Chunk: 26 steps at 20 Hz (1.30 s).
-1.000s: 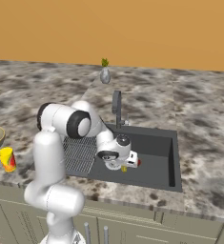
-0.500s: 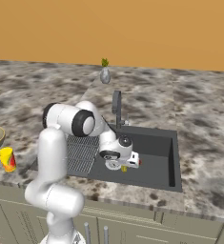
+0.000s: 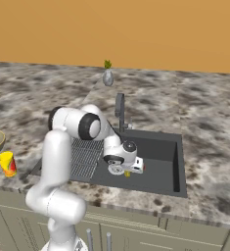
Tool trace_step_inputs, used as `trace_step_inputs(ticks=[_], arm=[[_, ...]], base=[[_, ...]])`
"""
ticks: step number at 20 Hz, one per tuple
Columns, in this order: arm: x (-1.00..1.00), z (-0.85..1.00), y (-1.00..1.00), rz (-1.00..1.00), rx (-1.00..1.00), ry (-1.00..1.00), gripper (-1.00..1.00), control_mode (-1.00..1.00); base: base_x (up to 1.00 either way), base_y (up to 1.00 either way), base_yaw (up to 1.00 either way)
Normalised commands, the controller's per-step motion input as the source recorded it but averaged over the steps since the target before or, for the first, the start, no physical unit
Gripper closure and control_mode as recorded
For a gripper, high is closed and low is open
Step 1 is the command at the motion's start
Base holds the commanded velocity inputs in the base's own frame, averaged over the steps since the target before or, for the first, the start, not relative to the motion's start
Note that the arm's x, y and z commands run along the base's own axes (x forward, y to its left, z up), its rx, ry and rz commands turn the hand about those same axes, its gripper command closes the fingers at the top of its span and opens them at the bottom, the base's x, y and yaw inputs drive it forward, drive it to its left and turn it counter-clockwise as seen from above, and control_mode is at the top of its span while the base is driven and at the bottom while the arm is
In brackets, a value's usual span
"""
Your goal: Remove the lemon wedge and bell pepper from the sink. Then move the bowl and cup from the counter to the sink for washing.
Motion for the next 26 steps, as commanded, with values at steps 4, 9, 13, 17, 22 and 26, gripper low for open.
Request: trace_step_inputs(ticks=[4,9,13,17,22,26], arm=[[0.12,-0.16,0.00,0.00,0.00,0.00,-1.00,-1.00],[0.11,-0.16,-0.01,0.00,0.00,0.00,-1.00,-1.00],[0.11,-0.16,-0.01,0.00,0.00,0.00,-1.00,-1.00],[0.09,-0.16,0.00,0.00,0.00,0.00,-1.00,-1.00],[0.09,-0.15,0.00,0.00,0.00,0.00,-1.00,-1.00],[0.07,-0.14,-0.02,0.00,0.00,0.00,1.00,-1.00]], base=[[0.00,0.00,0.00],[0.00,0.00,0.00],[0.00,0.00,0.00],[0.00,0.00,0.00],[0.00,0.00,0.00],[0.00,0.00,0.00]])
